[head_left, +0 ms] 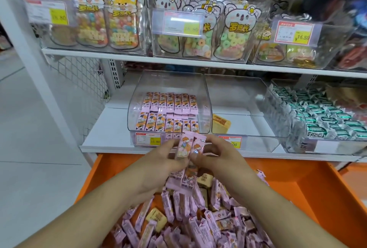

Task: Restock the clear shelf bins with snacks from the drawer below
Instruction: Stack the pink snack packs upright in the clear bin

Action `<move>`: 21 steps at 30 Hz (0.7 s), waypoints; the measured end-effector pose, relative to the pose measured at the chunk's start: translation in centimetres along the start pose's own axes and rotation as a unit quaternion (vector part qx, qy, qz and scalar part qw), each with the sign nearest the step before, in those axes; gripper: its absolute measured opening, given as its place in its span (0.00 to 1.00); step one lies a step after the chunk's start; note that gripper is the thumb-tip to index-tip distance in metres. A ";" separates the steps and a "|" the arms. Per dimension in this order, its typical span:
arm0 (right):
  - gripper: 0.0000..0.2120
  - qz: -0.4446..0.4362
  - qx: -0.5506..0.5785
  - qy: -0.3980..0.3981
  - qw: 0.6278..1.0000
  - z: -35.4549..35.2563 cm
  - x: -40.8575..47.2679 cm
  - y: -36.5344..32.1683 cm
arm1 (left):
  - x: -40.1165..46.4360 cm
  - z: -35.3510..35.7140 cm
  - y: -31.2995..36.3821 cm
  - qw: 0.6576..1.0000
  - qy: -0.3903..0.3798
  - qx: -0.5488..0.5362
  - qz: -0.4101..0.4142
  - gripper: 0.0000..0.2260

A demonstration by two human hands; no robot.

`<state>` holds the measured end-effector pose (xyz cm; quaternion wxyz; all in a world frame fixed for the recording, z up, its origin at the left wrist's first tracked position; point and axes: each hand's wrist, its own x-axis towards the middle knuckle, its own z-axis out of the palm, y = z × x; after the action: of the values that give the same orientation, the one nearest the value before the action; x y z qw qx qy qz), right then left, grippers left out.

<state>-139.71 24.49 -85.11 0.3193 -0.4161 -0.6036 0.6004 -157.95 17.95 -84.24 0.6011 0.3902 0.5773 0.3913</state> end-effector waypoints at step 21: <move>0.10 -0.065 -0.136 0.034 0.988 -0.7 3.3 -4.0 | -0.1 -2.7 2.5 0.956 0.044 0.271 0.105 0.24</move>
<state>-141.12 28.02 -81.46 0.3180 -0.4359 -0.6945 0.4760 -160.66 18.84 -81.96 0.4023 0.5795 0.6431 0.2979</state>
